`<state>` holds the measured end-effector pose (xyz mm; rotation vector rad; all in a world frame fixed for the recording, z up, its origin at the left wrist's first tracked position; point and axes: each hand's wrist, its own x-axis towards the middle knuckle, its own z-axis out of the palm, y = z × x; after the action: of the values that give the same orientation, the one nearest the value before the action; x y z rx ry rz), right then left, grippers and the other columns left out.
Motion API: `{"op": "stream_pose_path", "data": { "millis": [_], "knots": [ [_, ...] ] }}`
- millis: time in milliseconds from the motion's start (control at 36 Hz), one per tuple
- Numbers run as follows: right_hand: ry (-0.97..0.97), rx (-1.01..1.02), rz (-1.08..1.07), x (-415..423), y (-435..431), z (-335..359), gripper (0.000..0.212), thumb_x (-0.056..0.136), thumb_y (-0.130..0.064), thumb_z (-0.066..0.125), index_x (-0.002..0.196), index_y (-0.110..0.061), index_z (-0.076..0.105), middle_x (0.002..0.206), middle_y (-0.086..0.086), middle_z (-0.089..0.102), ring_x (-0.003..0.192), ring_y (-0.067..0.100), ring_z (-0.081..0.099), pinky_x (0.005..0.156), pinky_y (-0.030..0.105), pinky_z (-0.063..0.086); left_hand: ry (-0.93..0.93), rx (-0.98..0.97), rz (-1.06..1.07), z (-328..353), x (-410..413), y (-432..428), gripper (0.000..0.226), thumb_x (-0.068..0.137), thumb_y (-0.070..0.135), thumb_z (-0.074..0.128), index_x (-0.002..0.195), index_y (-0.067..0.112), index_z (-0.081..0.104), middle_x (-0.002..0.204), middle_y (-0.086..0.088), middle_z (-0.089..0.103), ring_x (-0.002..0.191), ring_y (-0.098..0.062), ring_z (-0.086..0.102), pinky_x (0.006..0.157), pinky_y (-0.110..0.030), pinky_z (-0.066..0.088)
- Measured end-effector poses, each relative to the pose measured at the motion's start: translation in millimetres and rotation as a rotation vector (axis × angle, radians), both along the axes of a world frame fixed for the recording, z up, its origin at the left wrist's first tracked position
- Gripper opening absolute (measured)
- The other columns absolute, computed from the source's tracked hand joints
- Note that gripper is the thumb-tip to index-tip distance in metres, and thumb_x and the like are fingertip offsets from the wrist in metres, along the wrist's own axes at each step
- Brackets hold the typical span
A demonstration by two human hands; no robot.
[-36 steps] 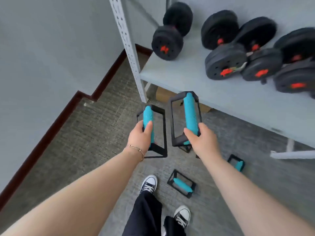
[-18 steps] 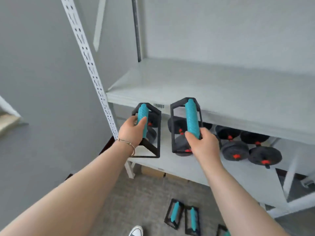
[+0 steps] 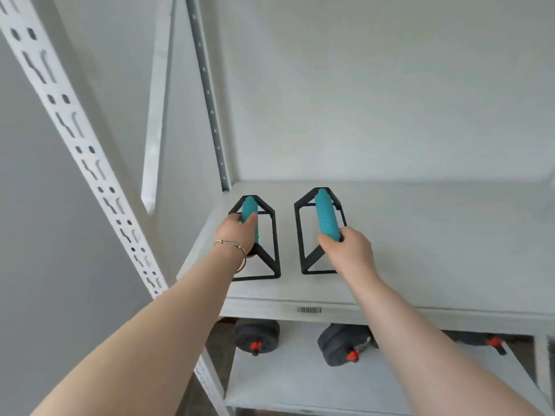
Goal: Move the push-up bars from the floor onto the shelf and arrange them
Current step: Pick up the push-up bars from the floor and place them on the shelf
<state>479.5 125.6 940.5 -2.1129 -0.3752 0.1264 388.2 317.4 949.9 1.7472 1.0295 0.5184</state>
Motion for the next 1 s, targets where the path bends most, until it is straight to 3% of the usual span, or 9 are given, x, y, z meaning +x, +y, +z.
{"op": "stream_pose_path", "data": {
  "millis": [111, 278, 417, 500, 611, 667, 722, 861, 1000],
  "knots": [
    [0.033, -0.036, -0.04, 18, 31, -9, 0.025, 0.08, -0.032, 0.061, 0.072, -0.011, 0.051, 0.063, 0.0, 0.048, 0.053, 0.017, 0.043, 0.047, 0.029, 0.031, 0.037, -0.017, -0.034, -15, 28, 40, 0.046, 0.073, 0.055, 0.048, 0.098, 0.019, 0.059, 0.092, -0.013, 0.069, 0.086, -0.033, 0.069, 0.07, -0.05, 0.061],
    [0.094, -0.082, -0.084, 33, 47, -29, 0.027, 0.079, -0.034, 0.061, 0.069, -0.012, 0.049, 0.062, 0.0, 0.048, 0.053, 0.018, 0.043, 0.048, 0.028, 0.033, 0.094, 0.011, -0.107, -43, 52, 65, 0.046, 0.073, 0.058, 0.045, 0.092, 0.019, 0.059, 0.088, -0.011, 0.07, 0.084, -0.032, 0.069, 0.077, -0.049, 0.059],
    [0.112, -0.105, -0.082, 40, 46, -33, 0.026, 0.079, -0.033, 0.062, 0.07, -0.011, 0.05, 0.062, 0.0, 0.046, 0.052, 0.018, 0.042, 0.049, 0.028, 0.032, 0.139, -0.01, -0.14, -45, 58, 69, 0.036, 0.088, 0.047, 0.048, 0.094, 0.014, 0.06, 0.09, -0.012, 0.072, 0.077, -0.03, 0.069, 0.053, -0.03, 0.051],
    [0.118, -0.134, -0.064, 41, 47, -32, 0.027, 0.082, -0.034, 0.061, 0.071, -0.012, 0.05, 0.062, -0.001, 0.047, 0.053, 0.017, 0.043, 0.049, 0.028, 0.033, 0.169, 0.019, -0.148, -44, 60, 72, 0.035, 0.091, 0.044, 0.047, 0.096, 0.012, 0.06, 0.088, -0.011, 0.071, 0.076, -0.03, 0.067, 0.059, -0.032, 0.052],
    [0.052, -0.114, -0.038, 42, 42, -39, 0.035, 0.084, -0.045, 0.062, 0.1, -0.013, 0.06, 0.08, -0.001, 0.061, 0.073, 0.02, 0.058, 0.059, 0.03, 0.044, 0.325, 0.333, -0.107, -38, 54, 61, 0.042, 0.095, 0.043, 0.043, 0.112, 0.005, 0.052, 0.105, -0.015, 0.059, 0.092, -0.034, 0.056, 0.073, -0.038, 0.045],
    [-0.076, -0.118, -0.015, 40, 32, -45, 0.054, 0.084, -0.052, 0.061, 0.124, -0.017, 0.056, 0.106, 0.001, 0.066, 0.099, 0.022, 0.061, 0.079, 0.035, 0.051, 0.34, 0.547, -0.096, -35, 48, 45, 0.048, 0.096, 0.04, 0.045, 0.129, 0.004, 0.045, 0.123, -0.019, 0.051, 0.109, -0.038, 0.05, 0.085, -0.045, 0.044],
    [-0.213, -0.157, 0.006, 36, 18, -50, 0.063, 0.087, -0.052, 0.059, 0.139, -0.017, 0.048, 0.13, 0.004, 0.059, 0.12, 0.027, 0.052, 0.099, 0.041, 0.045, 0.296, 0.732, -0.109, -38, 42, 24, 0.054, 0.094, 0.037, 0.05, 0.137, 0.004, 0.04, 0.132, -0.018, 0.047, 0.118, -0.039, 0.045, 0.093, -0.048, 0.041],
    [-0.505, -0.248, 0.007, 24, -35, -67, 0.067, 0.089, -0.055, 0.048, 0.142, -0.015, 0.045, 0.139, 0.005, 0.055, 0.129, 0.029, 0.048, 0.107, 0.043, 0.039, 0.317, 0.957, -0.29, -56, 26, -51, 0.065, 0.095, 0.042, 0.048, 0.148, 0.009, 0.03, 0.154, -0.015, 0.032, 0.145, -0.034, 0.022, 0.118, -0.05, 0.019],
    [-0.664, -0.397, 0.05, 16, -108, -89, 0.067, 0.089, -0.051, 0.056, 0.143, -0.014, 0.044, 0.14, 0.009, 0.055, 0.135, 0.032, 0.043, 0.112, 0.053, 0.033, 0.458, 1.041, -0.38, -81, 8, -137, 0.068, 0.097, 0.044, 0.04, 0.153, 0.013, 0.016, 0.162, -0.011, 0.014, 0.15, -0.029, 0.005, 0.12, -0.051, 0.007]
  ]
}}
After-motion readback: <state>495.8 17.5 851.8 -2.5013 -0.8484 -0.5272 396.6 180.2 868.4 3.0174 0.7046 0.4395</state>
